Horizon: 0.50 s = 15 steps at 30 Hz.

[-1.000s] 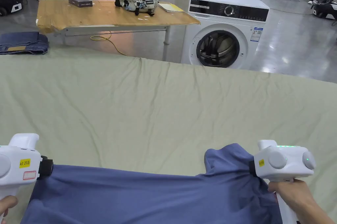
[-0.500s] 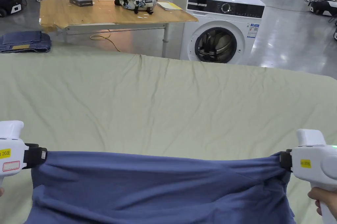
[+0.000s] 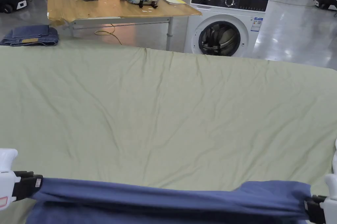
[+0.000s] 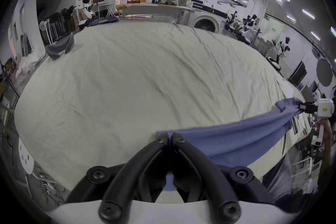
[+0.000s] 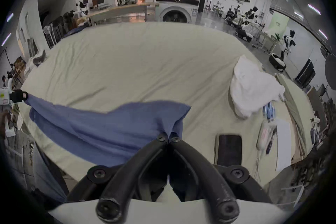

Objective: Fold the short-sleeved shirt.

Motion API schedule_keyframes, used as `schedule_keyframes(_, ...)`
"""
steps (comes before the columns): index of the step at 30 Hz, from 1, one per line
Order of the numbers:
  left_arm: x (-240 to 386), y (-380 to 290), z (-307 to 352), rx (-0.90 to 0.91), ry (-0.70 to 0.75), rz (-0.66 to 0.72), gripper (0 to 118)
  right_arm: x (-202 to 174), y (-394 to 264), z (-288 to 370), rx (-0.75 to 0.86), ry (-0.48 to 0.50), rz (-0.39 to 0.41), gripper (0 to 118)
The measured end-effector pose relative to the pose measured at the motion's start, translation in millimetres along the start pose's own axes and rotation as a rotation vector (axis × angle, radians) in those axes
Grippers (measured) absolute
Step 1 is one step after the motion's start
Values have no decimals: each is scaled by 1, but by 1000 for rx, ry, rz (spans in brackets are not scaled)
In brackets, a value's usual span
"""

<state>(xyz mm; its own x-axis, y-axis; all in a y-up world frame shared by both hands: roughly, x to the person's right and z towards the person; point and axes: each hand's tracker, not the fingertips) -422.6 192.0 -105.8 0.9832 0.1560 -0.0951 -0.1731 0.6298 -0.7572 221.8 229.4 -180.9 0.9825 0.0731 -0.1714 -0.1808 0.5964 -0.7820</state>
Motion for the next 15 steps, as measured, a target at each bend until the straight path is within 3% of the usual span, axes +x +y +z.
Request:
schedule_keyframes(10, 13, -42, -23, -139, 35, -52, 0, 2, -51, -59, -166, -32, 9, 0)
schedule_keyframes(15, 20, -47, -29, -148, 54, -57, 0, 1, -55, -73, -157, -41, 13, 0)
